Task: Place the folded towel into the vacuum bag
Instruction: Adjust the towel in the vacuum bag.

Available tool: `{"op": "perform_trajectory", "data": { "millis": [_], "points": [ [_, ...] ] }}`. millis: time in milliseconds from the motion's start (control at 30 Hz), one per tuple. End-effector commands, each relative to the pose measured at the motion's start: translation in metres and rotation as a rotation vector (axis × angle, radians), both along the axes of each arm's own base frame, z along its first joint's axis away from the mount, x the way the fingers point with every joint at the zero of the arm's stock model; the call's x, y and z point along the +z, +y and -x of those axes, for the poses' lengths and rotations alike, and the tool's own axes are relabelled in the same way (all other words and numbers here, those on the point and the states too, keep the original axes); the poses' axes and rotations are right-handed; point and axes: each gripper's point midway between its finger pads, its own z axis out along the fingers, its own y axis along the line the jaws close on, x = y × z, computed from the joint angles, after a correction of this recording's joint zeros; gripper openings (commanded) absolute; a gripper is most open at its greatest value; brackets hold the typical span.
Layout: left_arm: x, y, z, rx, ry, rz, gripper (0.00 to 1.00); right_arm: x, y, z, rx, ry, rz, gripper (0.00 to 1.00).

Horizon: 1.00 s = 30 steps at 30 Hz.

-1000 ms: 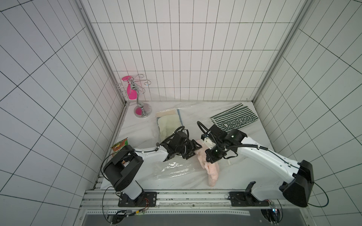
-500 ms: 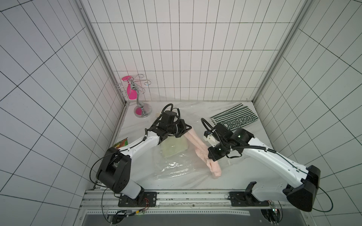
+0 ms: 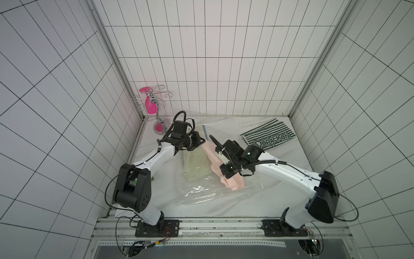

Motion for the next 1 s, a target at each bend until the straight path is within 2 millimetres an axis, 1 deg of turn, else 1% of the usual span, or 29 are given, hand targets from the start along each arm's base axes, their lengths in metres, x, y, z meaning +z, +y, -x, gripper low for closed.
{"op": "perform_trajectory", "data": {
  "millis": [0,67,133,167,233,267,300,367,400,467,533,567,633,700,767,867,933,967],
  "points": [
    [-0.023,0.042,-0.008,0.1,-0.017,-0.118,0.0,-0.044,0.029,0.038,0.037,0.165,-0.035,0.38],
    [-0.034,0.046,-0.006,0.092,0.002,-0.15,0.0,-0.042,0.043,0.044,0.03,0.228,-0.118,0.57],
    [-0.04,0.048,-0.005,0.088,0.018,-0.168,0.0,-0.026,0.044,0.045,0.026,0.274,-0.193,0.67],
    [-0.041,0.051,-0.004,0.09,0.02,-0.179,0.04,-0.015,0.041,0.043,0.018,0.301,-0.238,0.69],
    [-0.038,0.057,-0.004,0.099,0.019,-0.186,0.14,0.004,0.029,0.037,-0.021,0.334,-0.31,0.72],
    [-0.033,0.06,-0.003,0.105,0.013,-0.185,0.21,0.011,0.02,0.032,-0.048,0.34,-0.341,0.73],
    [-0.027,0.062,-0.002,0.107,0.009,-0.182,0.3,0.018,0.011,0.024,-0.078,0.333,-0.366,0.74],
    [-0.008,0.061,0.003,0.103,-0.017,-0.166,0.44,0.018,-0.008,0.007,-0.135,0.3,-0.364,0.75],
    [0.002,0.061,0.007,0.107,-0.03,-0.155,0.49,0.012,-0.019,-0.004,-0.164,0.267,-0.329,0.76],
    [0.018,0.067,0.015,0.138,-0.056,-0.161,0.59,0.003,-0.03,-0.022,-0.177,0.206,-0.247,0.76],
    [0.024,0.074,0.026,0.158,-0.056,-0.18,0.62,-0.001,-0.032,-0.04,-0.182,0.155,-0.201,0.76],
    [0.025,0.074,0.034,0.16,-0.046,-0.171,0.63,-0.001,-0.029,-0.048,-0.179,0.138,-0.196,0.77],
    [0.02,0.059,0.053,0.146,-0.021,-0.119,0.63,-0.003,-0.024,-0.061,-0.187,0.111,-0.191,0.77],
    [0.01,0.041,0.072,0.14,-0.01,-0.115,0.65,-0.009,-0.02,-0.069,-0.192,0.111,-0.187,0.77],
    [0.0,0.036,0.081,0.155,-0.003,-0.128,0.65,-0.011,-0.019,-0.073,-0.207,0.114,-0.194,0.77],
    [-0.014,0.038,0.083,0.167,0.01,-0.167,0.65,-0.01,-0.023,-0.066,-0.236,0.12,-0.194,0.78],
    [-0.02,0.039,0.078,0.164,0.009,-0.204,0.66,-0.013,-0.024,-0.048,-0.227,0.111,-0.16,0.79],
    [-0.025,0.04,0.074,0.16,0.01,-0.224,0.66,-0.015,-0.024,-0.036,-0.218,0.079,-0.122,0.79]
  ]
}}
